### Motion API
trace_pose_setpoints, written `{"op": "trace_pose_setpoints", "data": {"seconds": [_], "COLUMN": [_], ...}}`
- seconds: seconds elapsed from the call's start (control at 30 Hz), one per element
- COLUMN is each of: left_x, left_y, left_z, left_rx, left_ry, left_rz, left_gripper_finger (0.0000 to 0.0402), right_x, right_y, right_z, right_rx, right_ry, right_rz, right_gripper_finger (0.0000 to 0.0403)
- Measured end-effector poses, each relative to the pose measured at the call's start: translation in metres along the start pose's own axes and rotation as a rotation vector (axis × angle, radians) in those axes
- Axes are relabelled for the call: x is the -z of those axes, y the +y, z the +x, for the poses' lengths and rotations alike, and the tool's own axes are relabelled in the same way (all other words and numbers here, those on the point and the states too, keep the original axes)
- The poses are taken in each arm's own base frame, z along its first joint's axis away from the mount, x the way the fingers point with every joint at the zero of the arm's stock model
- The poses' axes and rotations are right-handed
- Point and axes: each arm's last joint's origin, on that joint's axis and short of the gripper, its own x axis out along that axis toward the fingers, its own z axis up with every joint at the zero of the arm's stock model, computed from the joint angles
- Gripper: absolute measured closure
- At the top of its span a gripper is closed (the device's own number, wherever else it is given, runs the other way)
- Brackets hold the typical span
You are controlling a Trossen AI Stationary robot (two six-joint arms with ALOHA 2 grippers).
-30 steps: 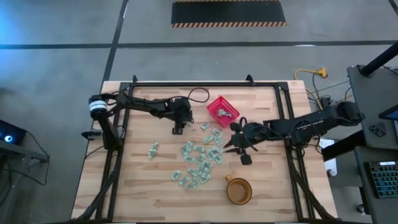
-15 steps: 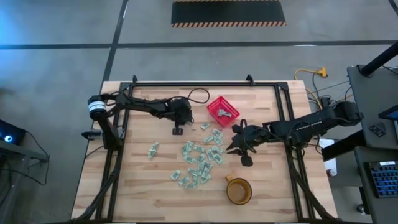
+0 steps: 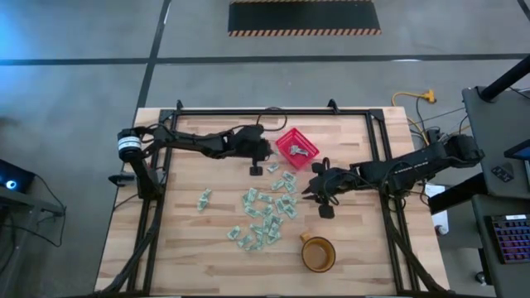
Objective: Pick and place Stevia / Truvia into bins
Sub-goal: Put the stevia packet into the red basket
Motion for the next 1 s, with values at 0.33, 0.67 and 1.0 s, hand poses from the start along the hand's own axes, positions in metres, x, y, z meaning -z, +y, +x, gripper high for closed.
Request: {"op": "trace_pose_setpoints", "data": {"seconds": [0.33, 0.67, 1.0], "left_x": [-0.020, -0.018, -0.024], "left_y": [0.009, 0.007, 0.012], "left_z": [0.019, 0.055, 0.050], "left_rx": [-0.109, -0.065, -0.108], "left_ry": [-0.220, -0.123, -0.121], "left_rz": [0.015, 0.018, 0.040], "left_gripper_finger": [0.0393, 0.0381, 0.0323], "right_x": [0.000, 0.000, 0.000], "right_y": [0.000, 0.000, 0.000], "right_z": [0.000, 0.000, 0.000], "right_rx": [0.003, 0.002, 0.002], "right_ry": [-0.004, -0.004, -0.006], "right_rz": [-0.003, 0.001, 0.003], "right_gripper_finger": [0.0334, 0.0334, 0.0339]}}
